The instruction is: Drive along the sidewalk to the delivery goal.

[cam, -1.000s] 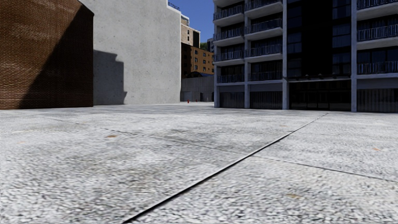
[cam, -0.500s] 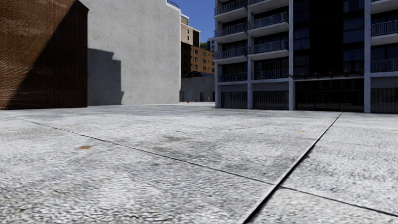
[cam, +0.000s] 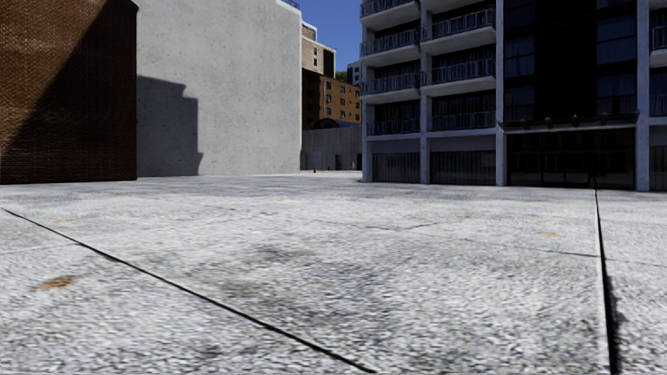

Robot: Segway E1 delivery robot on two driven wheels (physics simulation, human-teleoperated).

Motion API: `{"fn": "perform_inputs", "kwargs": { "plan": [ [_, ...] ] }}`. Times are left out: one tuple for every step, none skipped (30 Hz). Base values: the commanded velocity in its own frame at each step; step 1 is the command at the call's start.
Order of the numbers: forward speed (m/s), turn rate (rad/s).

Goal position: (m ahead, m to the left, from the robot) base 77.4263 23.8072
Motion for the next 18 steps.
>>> {"fn": "perform_inputs", "kwargs": {
  "plan": [
    [2.00, 0.00],
    [2.00, 0.00],
    [2.00, 0.00],
    [2.00, 0.00],
    [2.00, 0.00],
    [2.00, 0.00],
    [2.00, 0.00],
    [2.00, 0.00],
    [2.00, 0.00],
    [2.00, 0.00],
    [2.00, 0.00],
    [2.00, 0.00],
    [2.00, 0.00],
    [2.00, 0.00],
    [2.00, 0.00],
    [2.00, 0.00],
    [2.00, 0.00],
    [2.00, 0.00]
  ]
}}
